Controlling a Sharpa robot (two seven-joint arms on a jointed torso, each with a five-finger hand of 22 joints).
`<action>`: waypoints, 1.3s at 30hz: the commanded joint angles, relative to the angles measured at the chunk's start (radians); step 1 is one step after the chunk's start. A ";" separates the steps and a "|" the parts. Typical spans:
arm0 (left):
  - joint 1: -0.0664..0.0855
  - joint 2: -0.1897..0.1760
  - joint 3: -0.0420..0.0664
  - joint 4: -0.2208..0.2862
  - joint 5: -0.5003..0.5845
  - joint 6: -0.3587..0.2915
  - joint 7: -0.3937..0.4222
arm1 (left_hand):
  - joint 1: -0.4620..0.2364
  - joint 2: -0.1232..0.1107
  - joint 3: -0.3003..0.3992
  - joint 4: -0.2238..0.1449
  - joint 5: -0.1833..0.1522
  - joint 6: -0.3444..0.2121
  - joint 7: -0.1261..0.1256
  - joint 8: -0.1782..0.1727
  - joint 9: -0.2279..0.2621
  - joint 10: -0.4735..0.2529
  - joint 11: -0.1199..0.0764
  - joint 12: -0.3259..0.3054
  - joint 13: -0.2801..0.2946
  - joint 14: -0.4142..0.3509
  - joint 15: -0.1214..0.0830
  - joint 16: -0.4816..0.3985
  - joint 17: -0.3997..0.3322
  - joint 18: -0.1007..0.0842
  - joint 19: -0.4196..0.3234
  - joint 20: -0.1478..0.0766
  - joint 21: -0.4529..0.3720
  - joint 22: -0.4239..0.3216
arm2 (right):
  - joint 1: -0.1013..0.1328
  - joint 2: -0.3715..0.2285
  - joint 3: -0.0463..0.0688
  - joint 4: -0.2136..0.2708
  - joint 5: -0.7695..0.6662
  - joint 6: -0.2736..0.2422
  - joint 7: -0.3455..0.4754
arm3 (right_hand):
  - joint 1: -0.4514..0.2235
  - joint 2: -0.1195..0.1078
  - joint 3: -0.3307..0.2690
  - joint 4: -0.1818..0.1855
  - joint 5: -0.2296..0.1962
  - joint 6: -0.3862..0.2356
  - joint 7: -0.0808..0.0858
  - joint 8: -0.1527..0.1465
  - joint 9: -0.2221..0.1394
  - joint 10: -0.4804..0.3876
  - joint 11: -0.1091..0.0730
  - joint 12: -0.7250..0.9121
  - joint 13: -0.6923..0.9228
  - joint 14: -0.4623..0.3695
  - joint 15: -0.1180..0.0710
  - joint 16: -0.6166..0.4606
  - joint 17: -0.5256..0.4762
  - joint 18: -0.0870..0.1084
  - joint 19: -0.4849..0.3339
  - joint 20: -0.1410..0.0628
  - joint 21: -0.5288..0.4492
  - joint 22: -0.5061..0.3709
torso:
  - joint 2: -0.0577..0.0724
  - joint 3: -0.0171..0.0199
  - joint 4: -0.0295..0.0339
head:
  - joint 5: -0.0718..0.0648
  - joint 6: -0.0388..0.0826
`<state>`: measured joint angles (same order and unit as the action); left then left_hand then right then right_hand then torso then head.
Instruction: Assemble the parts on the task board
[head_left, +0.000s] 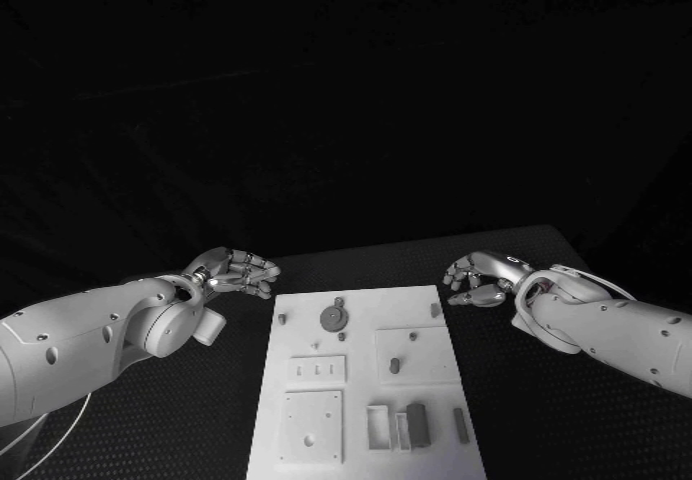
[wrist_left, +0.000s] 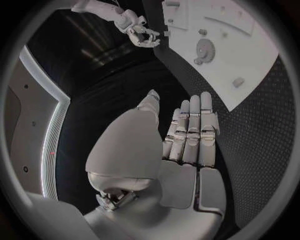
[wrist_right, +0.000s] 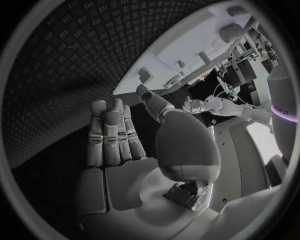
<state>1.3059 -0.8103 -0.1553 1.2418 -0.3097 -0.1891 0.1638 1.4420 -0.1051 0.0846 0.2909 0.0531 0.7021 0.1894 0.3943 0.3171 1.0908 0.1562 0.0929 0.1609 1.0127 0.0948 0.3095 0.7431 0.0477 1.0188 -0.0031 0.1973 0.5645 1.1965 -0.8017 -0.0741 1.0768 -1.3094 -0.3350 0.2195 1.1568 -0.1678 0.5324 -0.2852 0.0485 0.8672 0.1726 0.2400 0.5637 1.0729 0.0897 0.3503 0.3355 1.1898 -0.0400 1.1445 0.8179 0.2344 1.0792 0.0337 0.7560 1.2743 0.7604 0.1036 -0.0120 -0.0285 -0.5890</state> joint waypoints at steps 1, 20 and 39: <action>0.000 0.002 0.000 0.002 0.003 0.014 0.015 | 0.003 0.010 -0.007 0.001 0.000 0.003 0.026 -0.004 0.001 -0.006 -0.001 -0.006 0.001 0.004 0.000 -0.006 0.001 0.010 0.003 -0.003 -0.007 0.001 | -0.018 0.008 -0.002 -0.020 -0.079 0.026 -0.028 | -0.018 -0.010 -0.006 0.001 -0.001 -0.004 -0.013 0.000 -0.002 0.066 -0.026 -0.004 0.001 0.001 -0.007 0.006 0.004 0.027 0.011 -0.003 0.006 0.003 | 0.002 -0.0016 0.0039 | 0.002 0.000; -0.003 0.001 0.001 -0.001 0.003 0.020 0.012 | 0.003 0.010 -0.008 0.001 0.000 0.002 0.027 -0.005 0.001 -0.007 0.000 -0.008 0.002 0.004 0.000 -0.007 0.002 0.010 0.003 -0.003 -0.007 0.002 | -0.040 0.024 -0.002 -0.006 -0.052 0.024 -0.011 | -0.030 -0.014 0.001 -0.001 -0.001 -0.012 -0.028 0.003 -0.007 0.118 -0.054 0.080 0.144 0.016 -0.034 0.026 0.027 0.027 0.041 -0.027 0.027 0.019 | 0.002 -0.0034 0.0016 | 0.003 -0.015; -0.003 0.002 0.001 -0.003 0.003 0.024 0.010 | 0.002 0.011 -0.008 0.001 0.000 0.002 0.027 -0.005 0.001 -0.008 0.000 -0.009 0.002 0.004 0.000 -0.008 0.003 0.010 0.003 -0.003 -0.008 0.002 | -0.056 0.052 -0.002 -0.015 -0.018 0.027 -0.017 | -0.051 0.005 -0.009 0.004 0.000 -0.003 -0.051 0.005 -0.011 -0.001 -0.080 0.722 0.760 0.025 -0.058 0.248 0.168 0.027 0.085 -0.062 0.114 0.055 | 0.004 -0.0050 0.0035 | 0.007 -0.021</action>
<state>1.3024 -0.8101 -0.1553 1.2380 -0.3097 -0.1824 0.1640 1.4420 -0.1051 0.0820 0.2936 0.0531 0.7020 0.1893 0.3943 0.3169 1.0908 0.1562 0.0887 0.1614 1.0127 0.0947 0.3056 0.7449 0.0419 1.0188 -0.0031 0.1935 0.5654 1.1437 -0.7524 -0.0760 1.0645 -1.3384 -0.3141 0.2041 1.1162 -0.1632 0.5181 -0.2817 0.0483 0.8611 0.1162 0.2400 0.5538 1.0791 0.0107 1.0689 1.0939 1.2184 -0.0978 1.3884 0.9847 0.2451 1.1613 -0.0234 0.8654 1.3081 0.7638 0.0988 -0.0092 -0.0228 -0.6081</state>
